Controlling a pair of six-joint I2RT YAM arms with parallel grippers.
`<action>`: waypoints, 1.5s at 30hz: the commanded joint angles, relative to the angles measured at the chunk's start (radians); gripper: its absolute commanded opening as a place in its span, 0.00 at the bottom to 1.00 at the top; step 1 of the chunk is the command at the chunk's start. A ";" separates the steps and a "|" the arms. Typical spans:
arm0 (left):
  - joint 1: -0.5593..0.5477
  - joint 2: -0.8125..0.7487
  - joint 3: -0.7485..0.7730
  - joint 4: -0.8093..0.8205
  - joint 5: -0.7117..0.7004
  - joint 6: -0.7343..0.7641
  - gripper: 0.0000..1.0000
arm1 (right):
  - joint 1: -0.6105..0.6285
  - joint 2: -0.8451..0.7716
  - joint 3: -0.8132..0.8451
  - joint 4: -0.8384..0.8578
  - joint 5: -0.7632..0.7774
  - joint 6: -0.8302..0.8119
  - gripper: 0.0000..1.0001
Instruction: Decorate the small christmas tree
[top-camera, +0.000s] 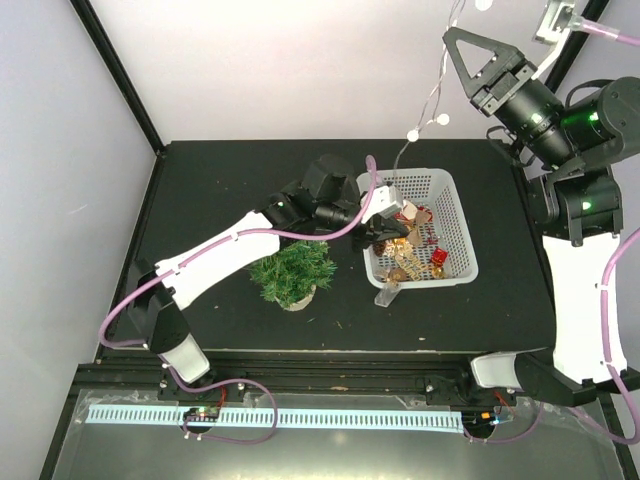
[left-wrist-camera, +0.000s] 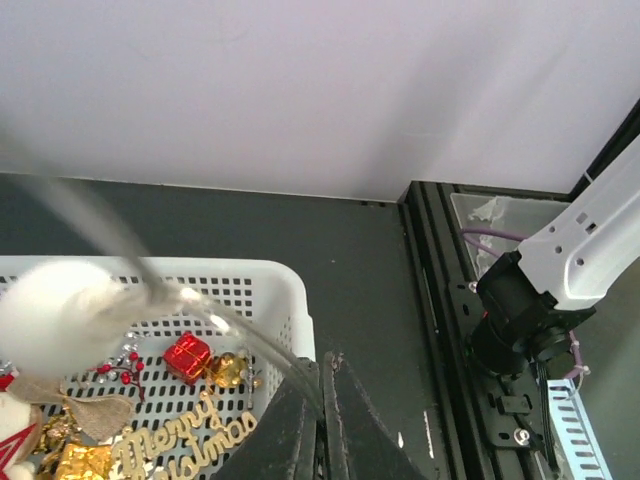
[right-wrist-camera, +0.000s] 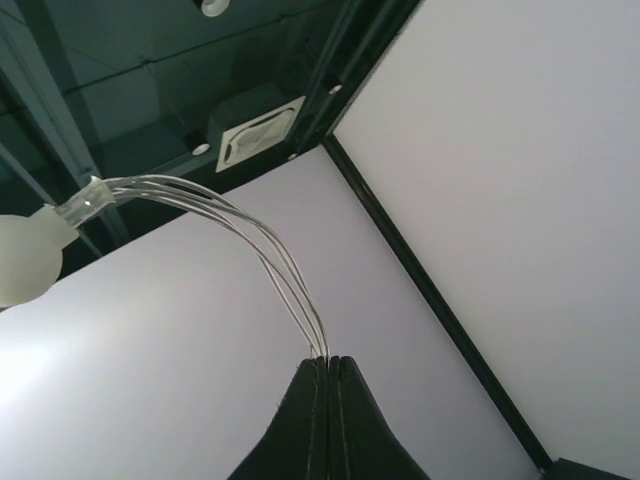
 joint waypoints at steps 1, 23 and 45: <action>0.010 -0.073 0.046 -0.048 -0.026 0.023 0.02 | 0.001 -0.066 -0.072 -0.028 0.060 -0.063 0.01; 0.038 0.011 0.471 -0.223 -0.030 0.106 0.02 | -0.014 -0.241 -0.520 -0.194 0.429 -0.280 0.01; 0.071 0.280 0.713 -0.169 -0.063 0.055 0.02 | -0.094 -0.033 -0.837 -0.194 0.539 -0.337 0.73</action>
